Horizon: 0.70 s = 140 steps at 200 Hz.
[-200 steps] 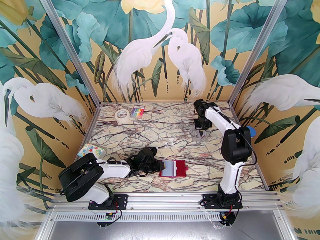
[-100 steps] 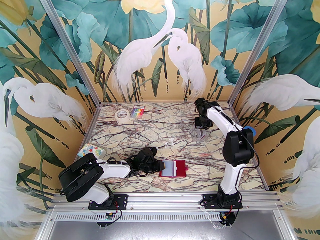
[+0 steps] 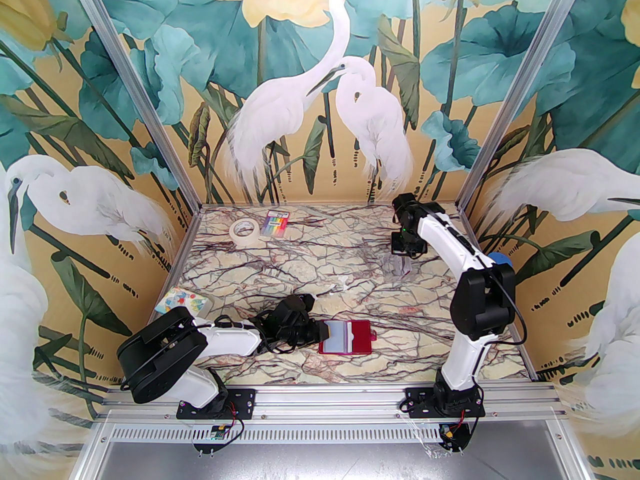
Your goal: Put the credit cards into the card holder
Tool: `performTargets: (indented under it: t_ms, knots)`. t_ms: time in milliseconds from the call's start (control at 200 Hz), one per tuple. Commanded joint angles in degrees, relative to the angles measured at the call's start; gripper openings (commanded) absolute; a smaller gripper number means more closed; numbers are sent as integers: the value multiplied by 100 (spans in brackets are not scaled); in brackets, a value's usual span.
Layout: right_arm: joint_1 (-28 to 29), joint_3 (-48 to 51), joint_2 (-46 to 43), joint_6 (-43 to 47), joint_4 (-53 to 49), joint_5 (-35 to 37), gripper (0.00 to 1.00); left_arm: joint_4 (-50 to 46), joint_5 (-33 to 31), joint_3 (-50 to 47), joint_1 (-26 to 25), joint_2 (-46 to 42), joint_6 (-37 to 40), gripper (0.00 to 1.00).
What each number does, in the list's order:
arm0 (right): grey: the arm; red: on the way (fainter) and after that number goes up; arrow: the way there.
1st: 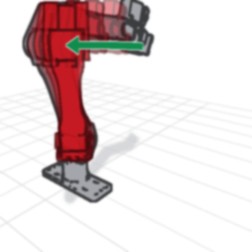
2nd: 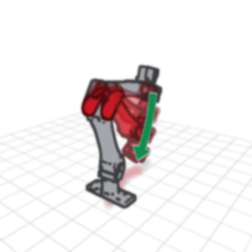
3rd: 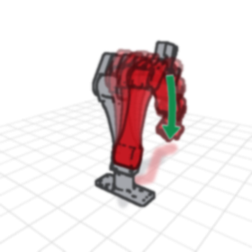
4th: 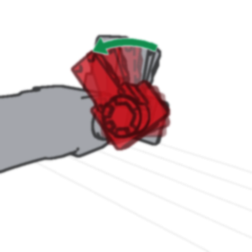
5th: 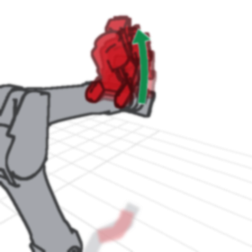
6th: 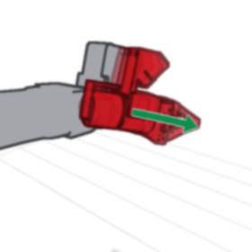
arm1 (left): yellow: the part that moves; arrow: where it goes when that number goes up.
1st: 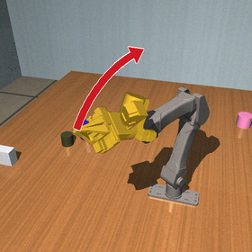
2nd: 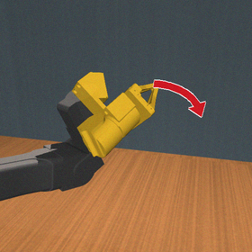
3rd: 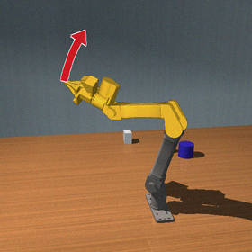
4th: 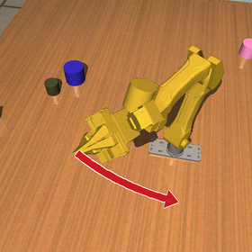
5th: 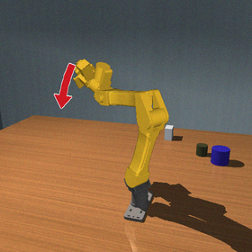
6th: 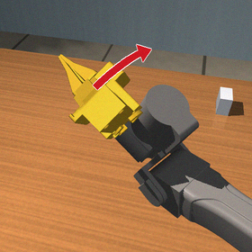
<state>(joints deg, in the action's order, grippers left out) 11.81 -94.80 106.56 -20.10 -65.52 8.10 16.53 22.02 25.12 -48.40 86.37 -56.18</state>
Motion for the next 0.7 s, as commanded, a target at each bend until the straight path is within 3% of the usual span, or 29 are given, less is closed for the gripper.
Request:
performTargets:
  t_ms: [0,345,695]
  knots:
    - [-21,109,-320,-250,95,-272,0,-324,-137,-16,-38,145,-4,31]
    - [-12,1119,-1383,-56,1054,-1862,0,-620,-268,-40,-41,-472,44,33]
    - [7,2880,-3315,-206,2467,-3781,0,-1934,-365,850,-38,-1875,713,41]
